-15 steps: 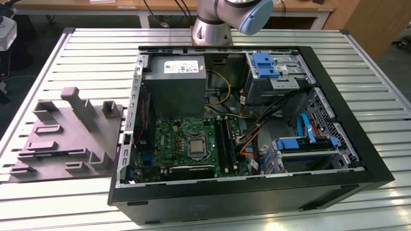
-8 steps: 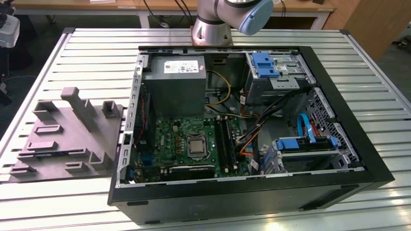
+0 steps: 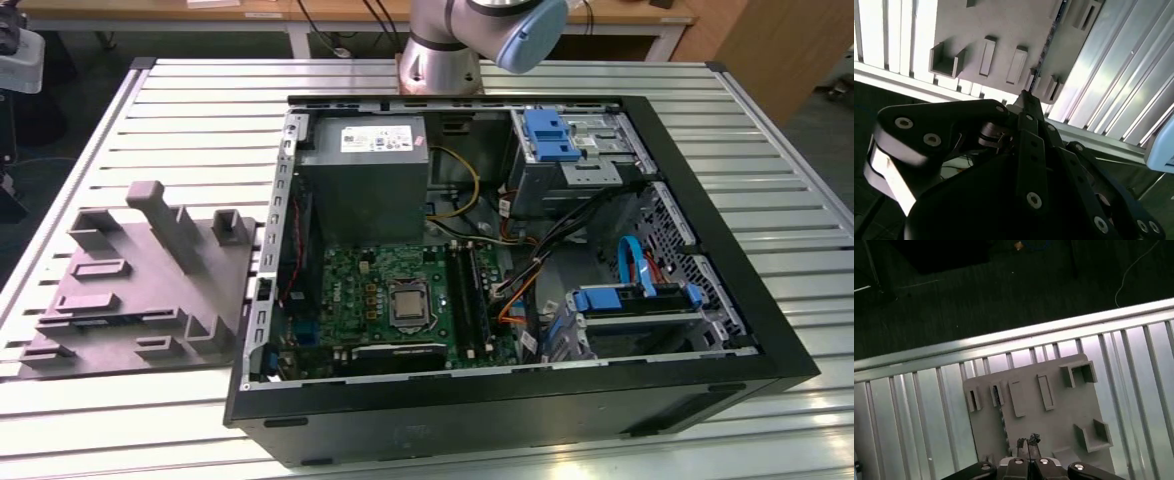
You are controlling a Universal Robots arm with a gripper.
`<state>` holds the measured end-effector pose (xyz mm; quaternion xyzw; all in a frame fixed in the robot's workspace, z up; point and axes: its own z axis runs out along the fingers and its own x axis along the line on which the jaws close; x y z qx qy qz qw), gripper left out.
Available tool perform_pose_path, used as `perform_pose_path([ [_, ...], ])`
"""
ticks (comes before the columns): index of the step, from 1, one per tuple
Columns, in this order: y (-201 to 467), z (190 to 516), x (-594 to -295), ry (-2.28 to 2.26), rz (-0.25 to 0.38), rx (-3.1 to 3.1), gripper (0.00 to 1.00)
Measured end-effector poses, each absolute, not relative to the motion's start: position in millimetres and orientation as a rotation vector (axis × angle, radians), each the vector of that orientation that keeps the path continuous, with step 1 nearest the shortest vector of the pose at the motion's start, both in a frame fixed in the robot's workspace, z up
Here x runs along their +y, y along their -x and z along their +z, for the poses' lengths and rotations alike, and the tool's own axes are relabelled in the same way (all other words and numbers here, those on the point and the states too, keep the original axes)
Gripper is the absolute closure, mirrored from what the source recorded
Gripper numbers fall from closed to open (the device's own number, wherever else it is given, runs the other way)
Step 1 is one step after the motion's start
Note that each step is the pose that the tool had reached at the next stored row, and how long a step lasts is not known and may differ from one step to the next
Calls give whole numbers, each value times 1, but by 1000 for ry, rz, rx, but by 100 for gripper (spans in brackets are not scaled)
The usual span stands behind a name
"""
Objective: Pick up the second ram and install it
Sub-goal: 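Pick up the second ram and move it above second insertion slot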
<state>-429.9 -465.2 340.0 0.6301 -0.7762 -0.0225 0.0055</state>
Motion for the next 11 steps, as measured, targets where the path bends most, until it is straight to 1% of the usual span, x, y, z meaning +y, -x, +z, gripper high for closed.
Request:
perform_pose_path([
  [11, 430, 334, -465, -2174, -69, -2246, 90],
])
